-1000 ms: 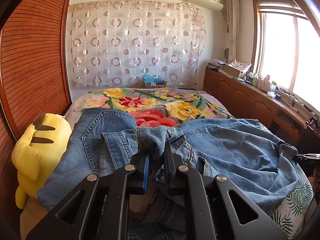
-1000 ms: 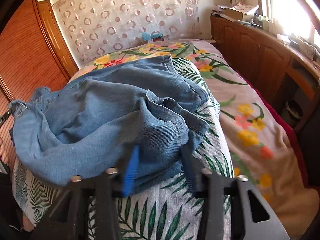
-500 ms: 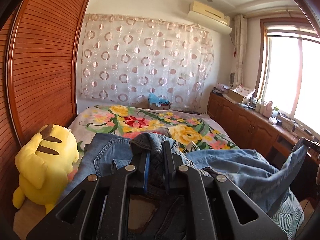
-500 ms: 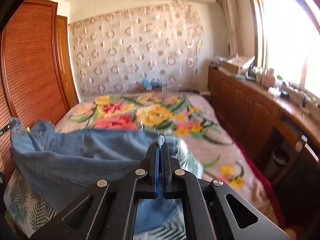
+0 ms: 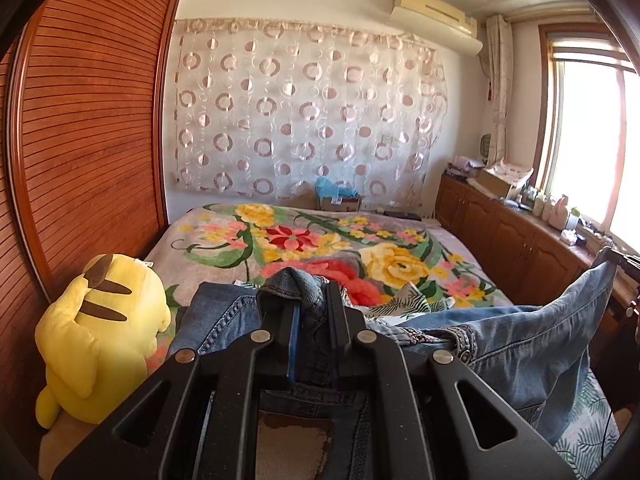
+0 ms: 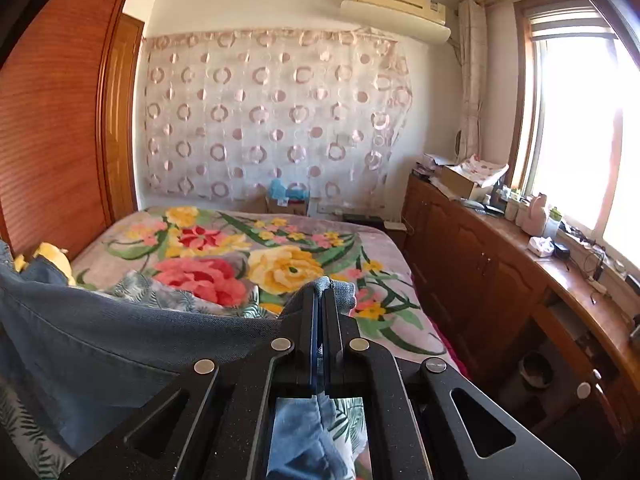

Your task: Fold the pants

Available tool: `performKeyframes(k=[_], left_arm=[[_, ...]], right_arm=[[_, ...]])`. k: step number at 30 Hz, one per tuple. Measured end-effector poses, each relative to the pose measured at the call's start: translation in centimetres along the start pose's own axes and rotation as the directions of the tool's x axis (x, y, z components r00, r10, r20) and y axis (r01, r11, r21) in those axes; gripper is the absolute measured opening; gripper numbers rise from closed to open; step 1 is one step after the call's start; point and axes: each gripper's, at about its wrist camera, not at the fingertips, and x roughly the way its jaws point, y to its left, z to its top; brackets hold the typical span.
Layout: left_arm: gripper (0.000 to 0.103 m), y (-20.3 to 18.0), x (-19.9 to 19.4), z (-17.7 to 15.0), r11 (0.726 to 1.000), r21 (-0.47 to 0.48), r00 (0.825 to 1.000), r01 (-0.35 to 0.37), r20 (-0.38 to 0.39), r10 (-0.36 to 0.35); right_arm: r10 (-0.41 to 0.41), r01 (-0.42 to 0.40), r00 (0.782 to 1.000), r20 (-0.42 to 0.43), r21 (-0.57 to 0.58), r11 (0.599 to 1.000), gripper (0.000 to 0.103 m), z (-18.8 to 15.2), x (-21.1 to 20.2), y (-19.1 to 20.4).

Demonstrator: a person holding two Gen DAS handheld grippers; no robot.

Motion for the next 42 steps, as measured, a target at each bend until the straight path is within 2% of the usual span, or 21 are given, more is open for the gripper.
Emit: performKeyframes(k=[11, 22, 25, 28, 29, 31, 32, 33, 34, 35, 42], left_arm=[[0.013, 0.0, 4.8, -1.1, 0.999, 0.016, 0.995, -0.032, -0.098, 0.033], [0.013, -0.6, 6.2, -1.3, 0.999, 0.047, 0.988, -0.027, -0.151, 0.033], [0.018, -0.7, 6.1, -1.4, 0.998, 0.054, 0.986, -0.02, -0.163, 0.029], [0.031, -0.6, 5.5, -1.3, 0.999, 0.048, 0.987, -0.014, -0.159, 0.021], [0.042, -0.5, 5.3, -1.3, 0.999, 0.047, 0.988, -0.017, -0.151, 0.023], [0.051, -0.3, 4.6, -1.1, 0.999, 0.041, 0.992, -0.019, -0.127, 0.024], [0.058, -0.3, 4.3, -1.0, 0.999, 0.041, 0.992, -0.017, -0.124, 0.022], [0.074, -0.3, 4.2, -0.9, 0.999, 0.04, 0.992, -0.014, -0.124, 0.018], [0.082, -0.3, 4.1, -0.9, 0.999, 0.037, 0.992, -0.006, -0.125, 0.011], [0.084, -0.4, 3.8, -0.9, 0.999, 0.034, 0.993, 0.007, -0.12, -0.003], [0.085, -2.1, 3.2, -1.9, 0.997, 0.055, 0.99, 0.055, -0.135, -0.047]], right_arm=[[-0.01, 0.002, 0.99, -0.143, -0.052, 0.999, 0.001, 2.7, 8.4, 1.7], [0.001, -0.011, 0.981, -0.194, -0.051, 0.999, 0.001, 4.8, 11.7, 0.7], [0.008, -0.018, 0.98, -0.199, -0.051, 0.999, 0.001, 4.7, 12.7, 0.8], [0.009, -0.021, 0.979, -0.204, -0.057, 0.998, 0.001, 4.3, 13.0, 0.9], [0.008, -0.021, 0.979, -0.204, -0.06, 0.998, 0.001, 4.3, 13.1, 1.0], [0.005, -0.018, 0.979, -0.204, -0.066, 0.998, 0.001, 4.4, 13.1, 0.9], [0.003, -0.017, 0.979, -0.202, -0.066, 0.998, 0.001, 4.3, 13.3, 0.8], [-0.001, -0.012, 0.98, -0.199, -0.066, 0.998, 0.001, 4.3, 13.4, 0.7], [-0.006, -0.007, 0.981, -0.195, -0.066, 0.998, 0.001, 4.4, 13.4, 0.6], [-0.009, -0.004, 0.981, -0.191, -0.064, 0.998, 0.001, 4.4, 13.5, 0.5], [-0.006, -0.008, 0.975, -0.222, -0.064, 0.998, 0.001, 3.7, 15.0, 1.1]])
